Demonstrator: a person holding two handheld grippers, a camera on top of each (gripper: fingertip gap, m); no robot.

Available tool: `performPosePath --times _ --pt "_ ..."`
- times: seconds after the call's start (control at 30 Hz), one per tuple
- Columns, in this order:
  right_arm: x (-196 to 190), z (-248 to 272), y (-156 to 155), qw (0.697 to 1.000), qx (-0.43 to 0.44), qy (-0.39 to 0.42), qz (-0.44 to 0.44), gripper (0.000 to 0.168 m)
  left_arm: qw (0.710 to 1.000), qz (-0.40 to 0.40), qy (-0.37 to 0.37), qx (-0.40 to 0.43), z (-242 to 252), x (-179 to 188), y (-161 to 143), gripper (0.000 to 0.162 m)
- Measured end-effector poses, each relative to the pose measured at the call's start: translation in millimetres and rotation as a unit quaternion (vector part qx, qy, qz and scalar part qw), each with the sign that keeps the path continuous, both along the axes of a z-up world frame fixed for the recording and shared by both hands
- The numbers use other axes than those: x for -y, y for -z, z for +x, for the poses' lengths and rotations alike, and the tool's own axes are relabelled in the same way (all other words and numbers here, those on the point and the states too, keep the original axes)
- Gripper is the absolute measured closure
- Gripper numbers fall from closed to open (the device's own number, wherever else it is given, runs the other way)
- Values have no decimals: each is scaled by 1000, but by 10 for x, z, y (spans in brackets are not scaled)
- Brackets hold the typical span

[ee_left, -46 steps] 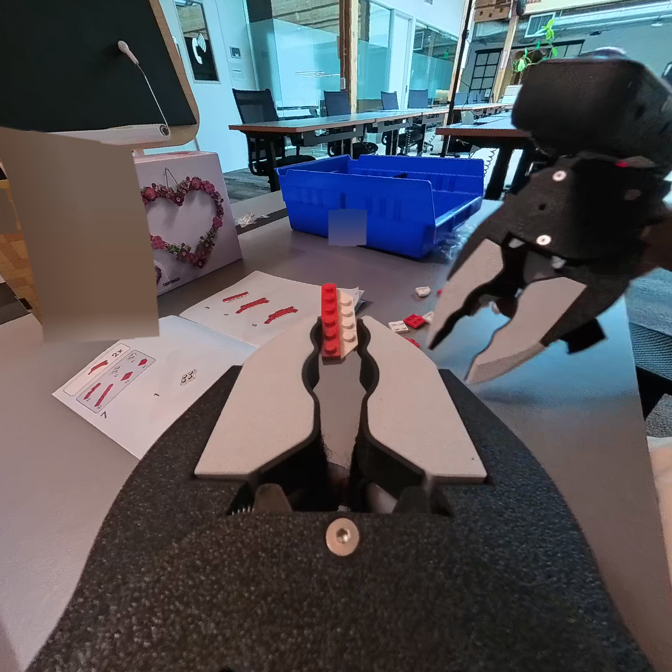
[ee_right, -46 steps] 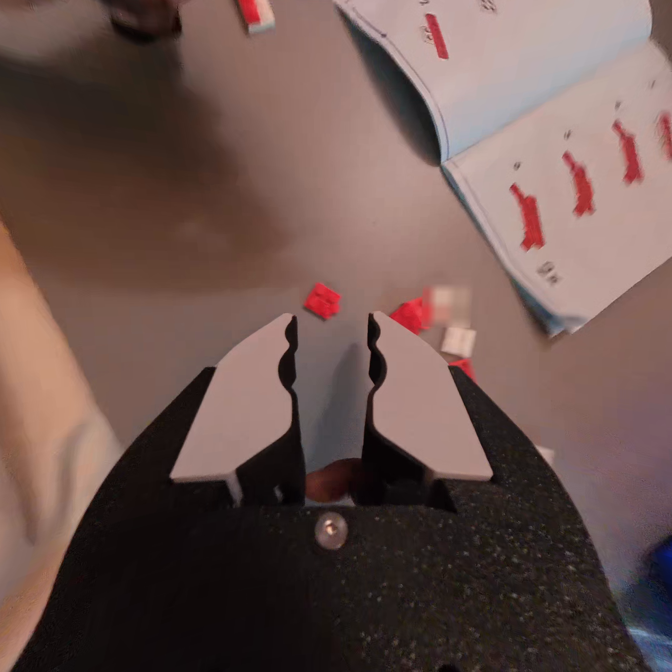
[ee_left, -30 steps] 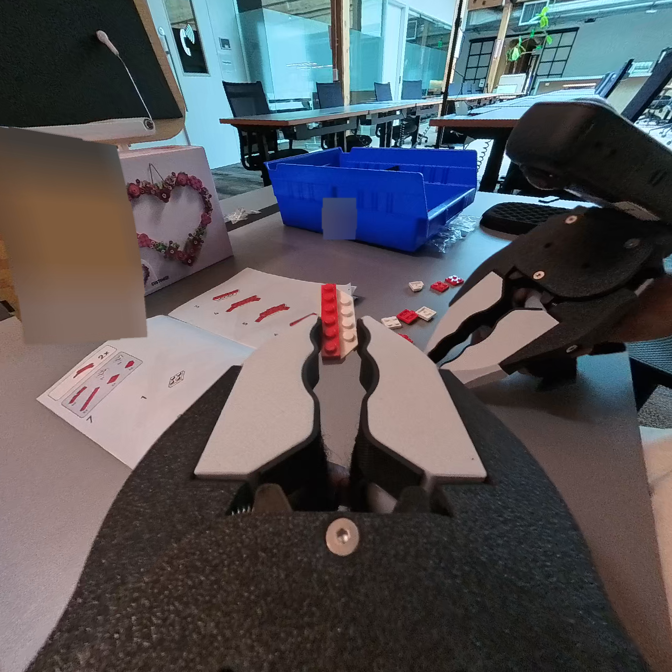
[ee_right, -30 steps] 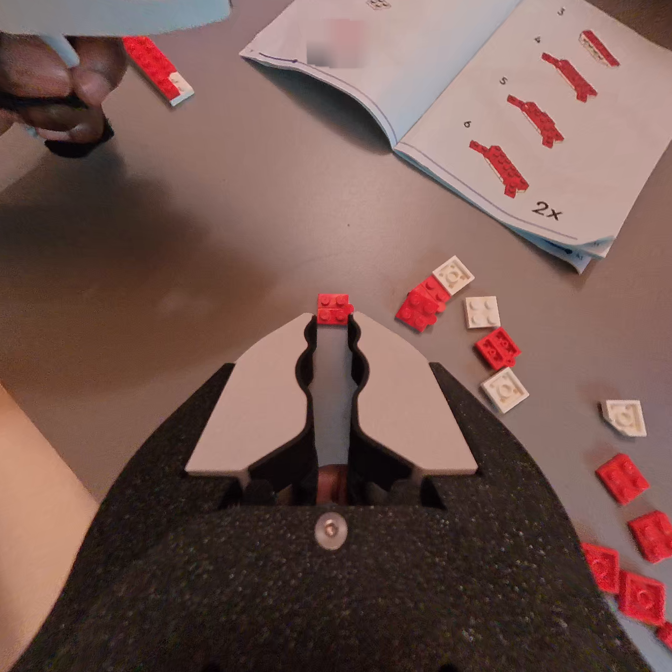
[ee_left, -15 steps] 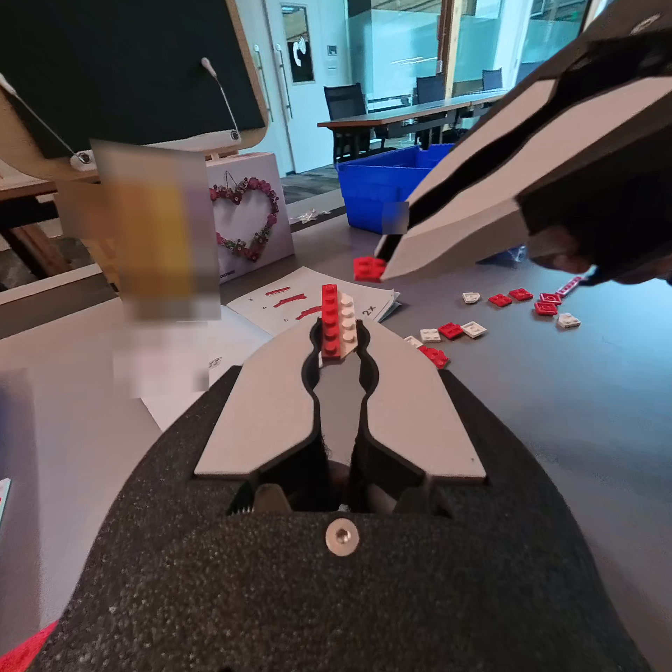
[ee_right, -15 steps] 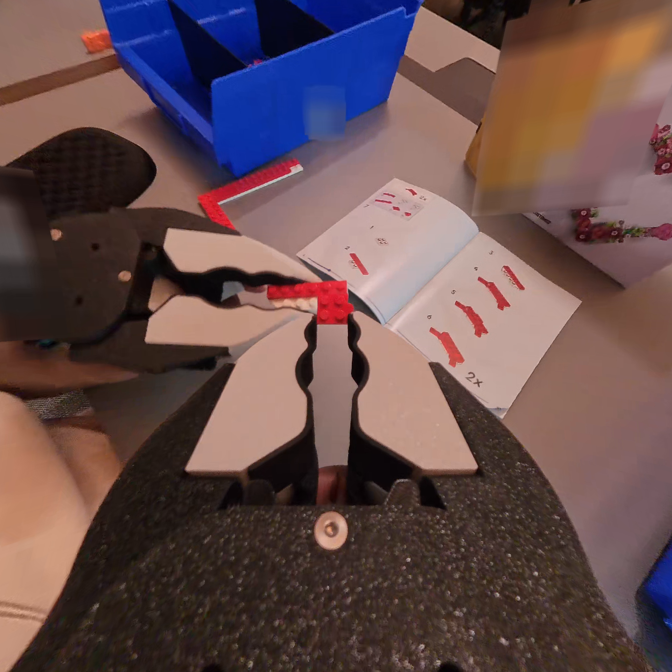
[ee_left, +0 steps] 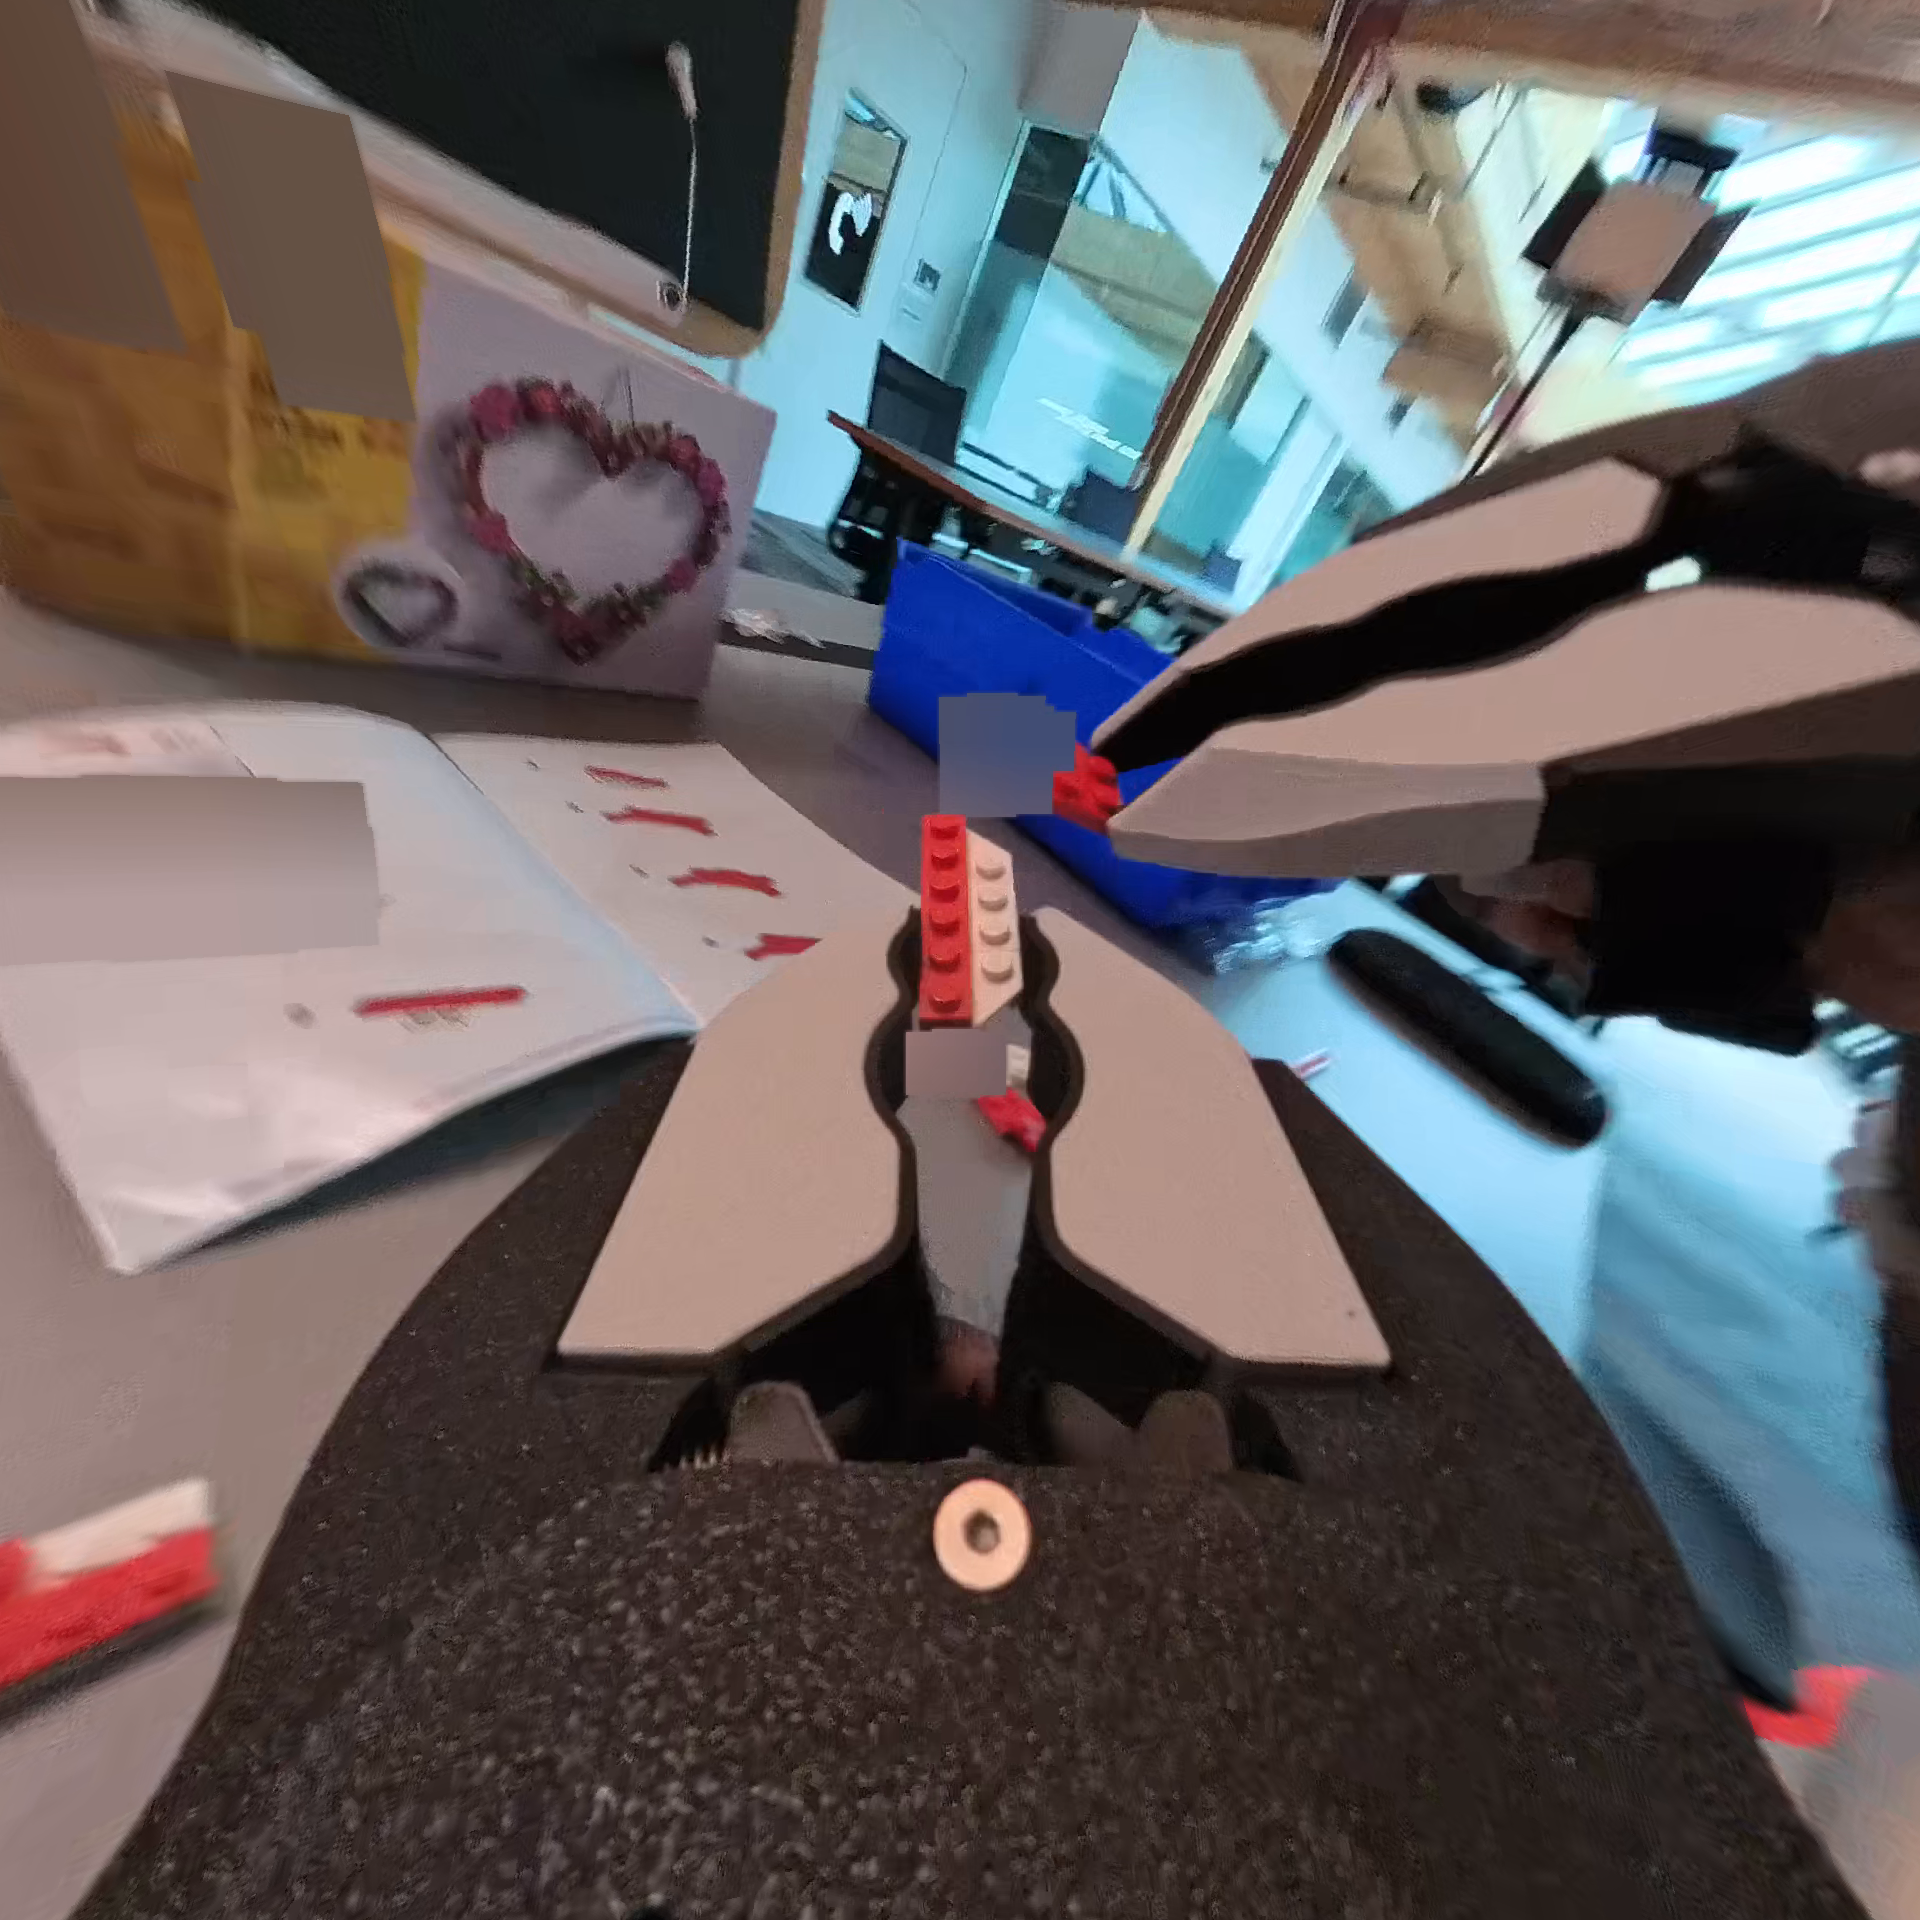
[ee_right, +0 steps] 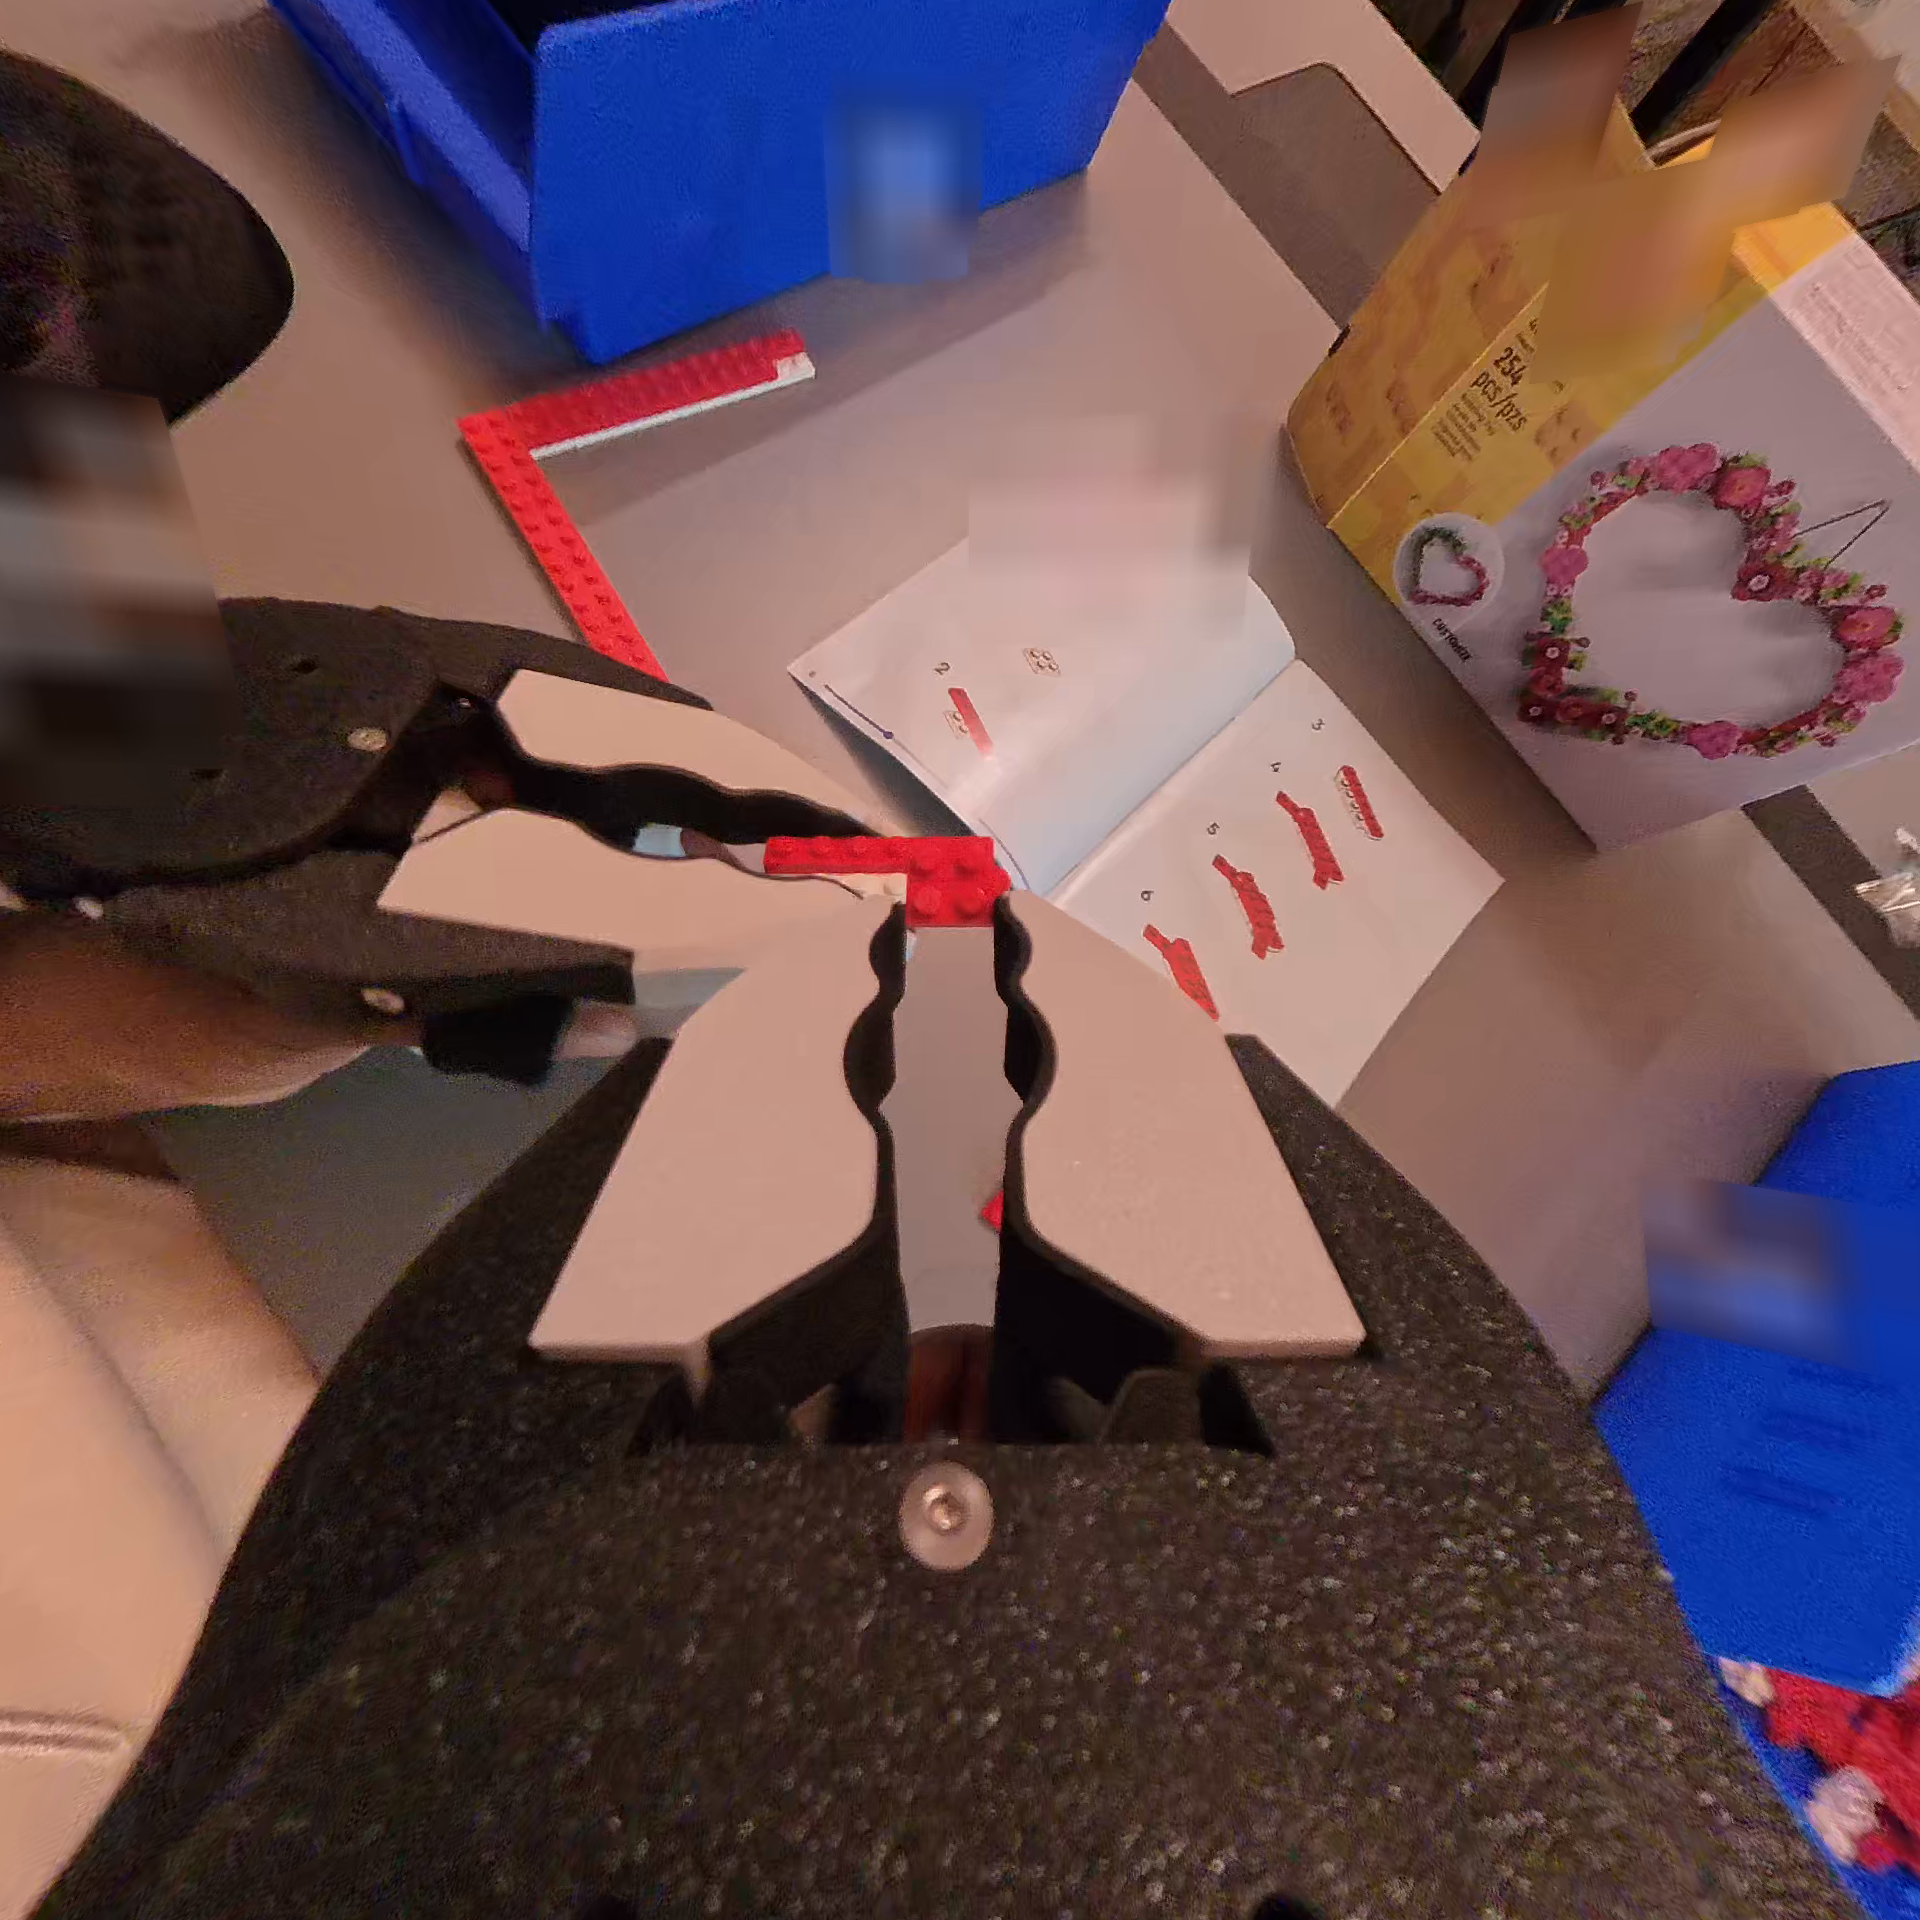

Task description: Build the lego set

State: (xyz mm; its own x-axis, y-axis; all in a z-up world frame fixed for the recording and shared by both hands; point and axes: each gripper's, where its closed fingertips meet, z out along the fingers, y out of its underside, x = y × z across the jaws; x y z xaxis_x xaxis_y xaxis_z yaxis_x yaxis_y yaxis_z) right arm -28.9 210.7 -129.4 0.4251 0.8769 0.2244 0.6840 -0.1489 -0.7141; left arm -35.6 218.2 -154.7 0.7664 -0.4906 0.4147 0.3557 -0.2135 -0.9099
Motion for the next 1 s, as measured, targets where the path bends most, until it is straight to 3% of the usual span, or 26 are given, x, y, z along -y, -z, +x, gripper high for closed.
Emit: performPosePath --times 0.07,0.33,0.43,0.67,1.0 --pt "15 36 -11 999 27 -15 -7 152 998 -27 5 48 4 -7 38 146" --pt "-28 76 90 982 146 -76 -87 152 995 -23 -67 65 32 -44 41 145" --pt "-93 63 86 972 201 -93 -79 152 992 -3 -114 59 -32 -100 1 146" --pt "-128 -38 86 953 244 -119 -133 152 989 13 -132 58 -36 -94 -47 145" --pt "-115 -109 90 941 295 -121 -111 153 986 2 -146 77 -93 -111 -25 145"
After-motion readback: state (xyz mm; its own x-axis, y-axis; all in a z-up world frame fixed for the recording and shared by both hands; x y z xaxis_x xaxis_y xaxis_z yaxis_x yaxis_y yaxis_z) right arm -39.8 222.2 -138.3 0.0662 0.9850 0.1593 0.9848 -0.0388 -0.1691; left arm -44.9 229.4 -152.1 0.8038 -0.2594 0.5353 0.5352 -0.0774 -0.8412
